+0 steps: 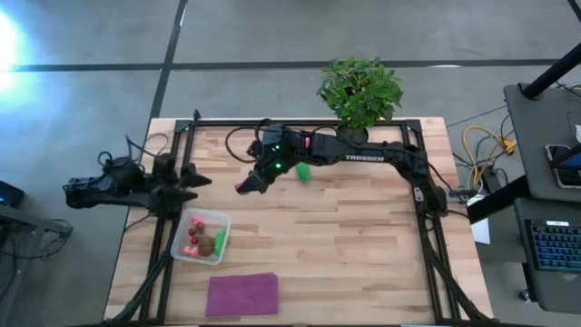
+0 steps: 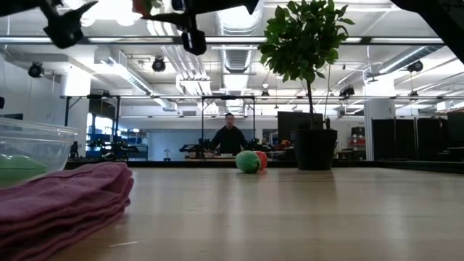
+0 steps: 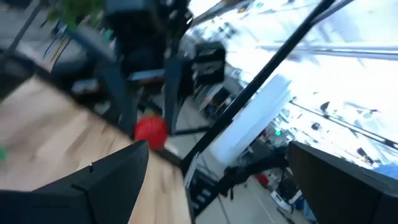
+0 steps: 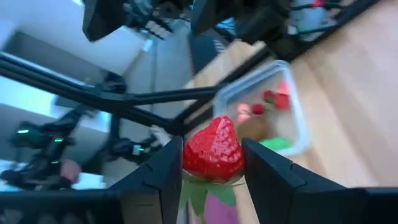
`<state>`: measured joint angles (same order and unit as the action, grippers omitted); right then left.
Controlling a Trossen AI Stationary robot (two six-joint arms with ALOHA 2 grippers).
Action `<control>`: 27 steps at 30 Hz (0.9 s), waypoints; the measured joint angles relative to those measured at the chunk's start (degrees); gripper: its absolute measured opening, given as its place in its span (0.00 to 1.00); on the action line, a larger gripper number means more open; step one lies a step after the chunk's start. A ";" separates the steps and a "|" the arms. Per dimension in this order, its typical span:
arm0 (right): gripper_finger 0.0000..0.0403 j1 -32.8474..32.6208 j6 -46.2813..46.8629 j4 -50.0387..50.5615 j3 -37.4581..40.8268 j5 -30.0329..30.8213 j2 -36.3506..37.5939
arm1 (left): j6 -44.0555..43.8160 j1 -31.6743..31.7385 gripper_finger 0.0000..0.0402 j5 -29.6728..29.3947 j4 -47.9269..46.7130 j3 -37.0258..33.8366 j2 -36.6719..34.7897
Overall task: Pick and placing Produce into tupperware
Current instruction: Put the red strawberry into the transparent container
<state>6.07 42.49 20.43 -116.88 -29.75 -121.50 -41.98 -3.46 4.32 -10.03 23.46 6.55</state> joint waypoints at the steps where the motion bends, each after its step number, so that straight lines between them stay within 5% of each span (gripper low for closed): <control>1: 0.36 0.00 0.76 -0.74 0.00 -0.72 -0.14 | 0.56 0.00 0.92 0.01 1.08 0.00 -0.04; 18: 0.36 0.48 -0.46 -3.24 0.00 -1.75 -2.99 | -1.98 0.00 0.92 -0.19 -5.20 -2.75 0.66; 27: 0.36 0.59 -0.48 -2.48 0.00 -1.75 -2.97 | -3.95 0.00 0.92 -0.27 10.96 -8.85 5.32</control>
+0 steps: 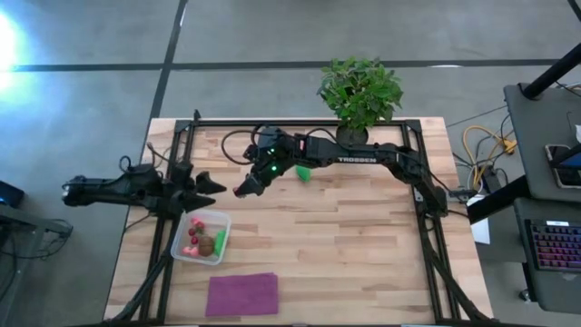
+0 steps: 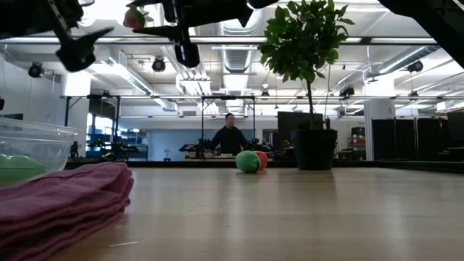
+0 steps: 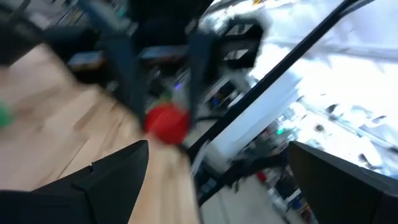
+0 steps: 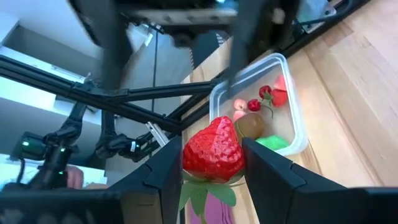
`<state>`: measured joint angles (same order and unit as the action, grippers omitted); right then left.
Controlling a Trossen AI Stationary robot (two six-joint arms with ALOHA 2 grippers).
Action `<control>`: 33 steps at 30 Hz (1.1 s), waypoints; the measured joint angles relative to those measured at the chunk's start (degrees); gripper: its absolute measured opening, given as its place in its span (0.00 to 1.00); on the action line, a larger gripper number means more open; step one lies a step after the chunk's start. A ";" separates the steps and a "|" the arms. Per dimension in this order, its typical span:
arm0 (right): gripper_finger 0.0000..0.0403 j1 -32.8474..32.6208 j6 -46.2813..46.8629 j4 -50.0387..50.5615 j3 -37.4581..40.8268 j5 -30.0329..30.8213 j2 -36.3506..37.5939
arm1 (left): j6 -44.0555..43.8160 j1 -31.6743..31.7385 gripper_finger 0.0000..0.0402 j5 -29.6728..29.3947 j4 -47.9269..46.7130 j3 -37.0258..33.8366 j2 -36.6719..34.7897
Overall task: Pick and placing Produce into tupperware
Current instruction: Put the red strawberry into the transparent container
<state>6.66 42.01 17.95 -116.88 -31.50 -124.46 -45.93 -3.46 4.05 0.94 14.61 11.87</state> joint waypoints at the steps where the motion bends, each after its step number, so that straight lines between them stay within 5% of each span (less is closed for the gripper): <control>1: 0.36 0.00 0.09 0.12 0.02 -0.01 0.00 | 0.07 0.00 0.92 0.00 2.21 0.00 0.35; 33: 0.36 0.00 3.22 -0.03 0.07 -2.00 0.11 | -0.19 0.00 0.92 -0.24 12.34 0.31 10.09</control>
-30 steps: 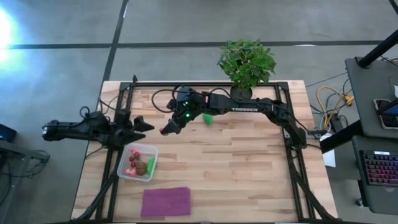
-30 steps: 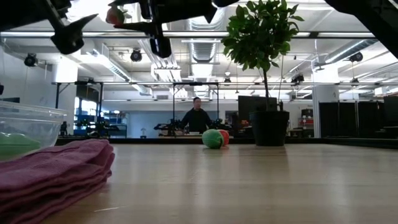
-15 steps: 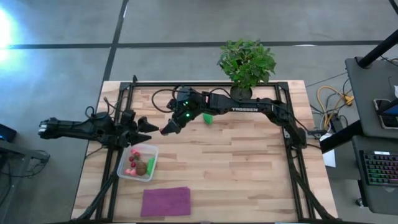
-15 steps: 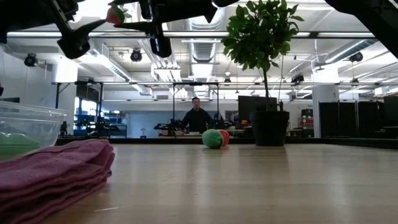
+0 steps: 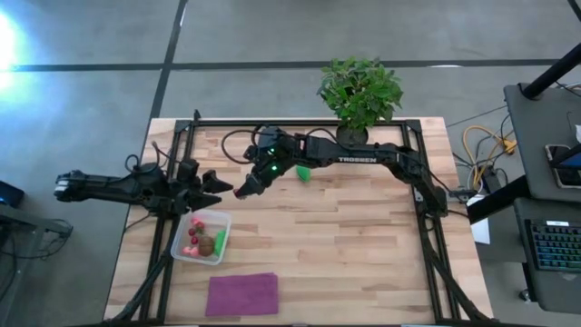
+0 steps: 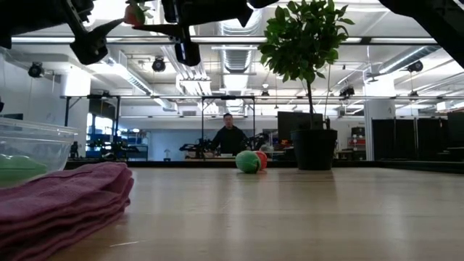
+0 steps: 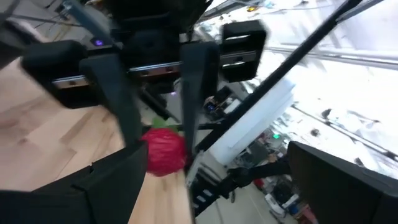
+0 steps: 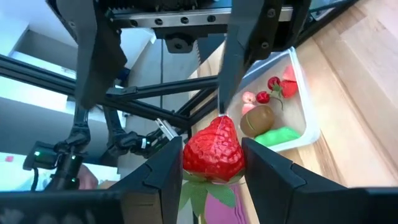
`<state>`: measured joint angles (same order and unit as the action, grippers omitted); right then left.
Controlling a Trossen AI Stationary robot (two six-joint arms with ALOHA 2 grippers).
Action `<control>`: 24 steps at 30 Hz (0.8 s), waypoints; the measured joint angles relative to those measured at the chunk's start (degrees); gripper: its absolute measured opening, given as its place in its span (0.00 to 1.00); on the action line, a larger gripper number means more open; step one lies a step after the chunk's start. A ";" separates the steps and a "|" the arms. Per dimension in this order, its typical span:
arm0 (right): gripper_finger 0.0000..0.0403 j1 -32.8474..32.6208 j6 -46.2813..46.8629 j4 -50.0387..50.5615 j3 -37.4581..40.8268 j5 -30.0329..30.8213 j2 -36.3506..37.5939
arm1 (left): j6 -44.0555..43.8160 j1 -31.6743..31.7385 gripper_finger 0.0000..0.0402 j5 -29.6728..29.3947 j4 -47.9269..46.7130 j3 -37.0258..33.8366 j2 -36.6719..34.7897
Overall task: Pick and placing Produce into tupperware
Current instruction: Put the red strawberry into the transparent container
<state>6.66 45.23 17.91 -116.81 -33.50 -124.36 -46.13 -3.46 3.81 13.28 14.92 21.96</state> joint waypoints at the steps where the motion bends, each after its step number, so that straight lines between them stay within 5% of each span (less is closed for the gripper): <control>1: 0.36 0.00 0.18 0.08 0.00 0.00 0.00 | 0.07 0.00 0.92 -0.73 -0.39 0.00 0.42; 9: 0.36 0.02 2.68 0.06 0.00 -0.13 0.00 | 17.18 0.02 0.92 -6.14 -0.69 0.08 4.37; 19: 0.36 0.11 6.29 -0.18 0.00 0.34 0.00 | 27.91 0.02 0.92 -7.67 -5.96 0.56 6.91; 24: 0.36 0.13 8.14 -0.19 0.00 0.75 0.00 | 39.37 0.02 0.92 -13.38 -8.35 1.89 7.01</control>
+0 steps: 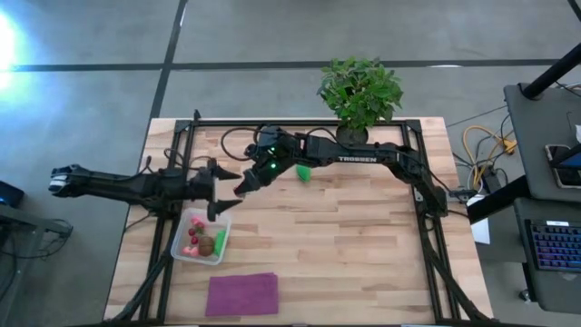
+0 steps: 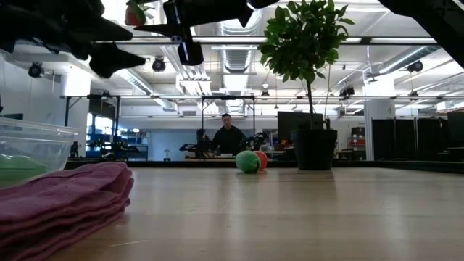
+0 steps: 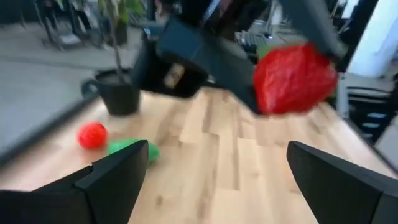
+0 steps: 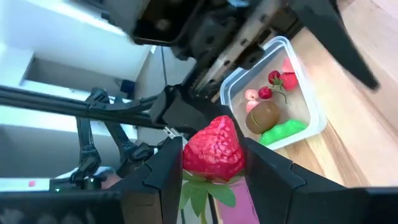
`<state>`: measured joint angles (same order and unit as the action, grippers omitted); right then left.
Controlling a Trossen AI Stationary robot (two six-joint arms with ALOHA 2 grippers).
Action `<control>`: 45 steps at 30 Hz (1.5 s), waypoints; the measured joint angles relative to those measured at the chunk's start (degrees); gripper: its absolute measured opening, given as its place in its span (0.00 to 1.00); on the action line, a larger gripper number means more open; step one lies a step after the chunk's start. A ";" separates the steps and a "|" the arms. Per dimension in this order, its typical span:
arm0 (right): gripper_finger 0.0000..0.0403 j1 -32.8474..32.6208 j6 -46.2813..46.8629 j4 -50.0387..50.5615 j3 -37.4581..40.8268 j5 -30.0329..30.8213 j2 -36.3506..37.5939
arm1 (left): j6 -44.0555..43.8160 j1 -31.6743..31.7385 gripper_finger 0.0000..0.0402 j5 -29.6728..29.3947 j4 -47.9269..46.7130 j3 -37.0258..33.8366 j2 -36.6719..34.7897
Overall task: Pick and placing Produce into tupperware
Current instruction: Put the red strawberry into the transparent container
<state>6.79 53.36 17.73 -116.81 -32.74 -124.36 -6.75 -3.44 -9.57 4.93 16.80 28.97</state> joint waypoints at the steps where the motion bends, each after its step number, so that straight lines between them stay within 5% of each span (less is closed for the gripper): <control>1: 0.36 0.00 0.48 -0.01 0.00 0.58 0.00 | 1.74 0.00 0.92 -0.39 0.13 0.21 -0.11; 8: 0.36 0.00 0.85 -0.04 0.00 5.26 0.00 | 10.38 0.00 0.92 -2.59 0.06 0.39 -1.07; 20: 0.36 0.19 1.39 0.00 0.00 10.39 -0.02 | 10.70 -0.01 0.86 -5.62 0.93 1.40 -2.49; 30: 0.36 1.13 1.26 0.02 -0.02 10.98 -0.02 | 10.28 -0.02 0.72 -3.96 0.42 1.74 -0.02; 45: 0.36 1.51 1.07 0.08 -0.02 10.80 -1.05 | 10.61 0.00 0.70 -4.82 0.83 3.08 3.15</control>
<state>8.30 54.43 17.81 -116.84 -21.94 -125.40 3.86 -3.44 -14.39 5.76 19.88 32.12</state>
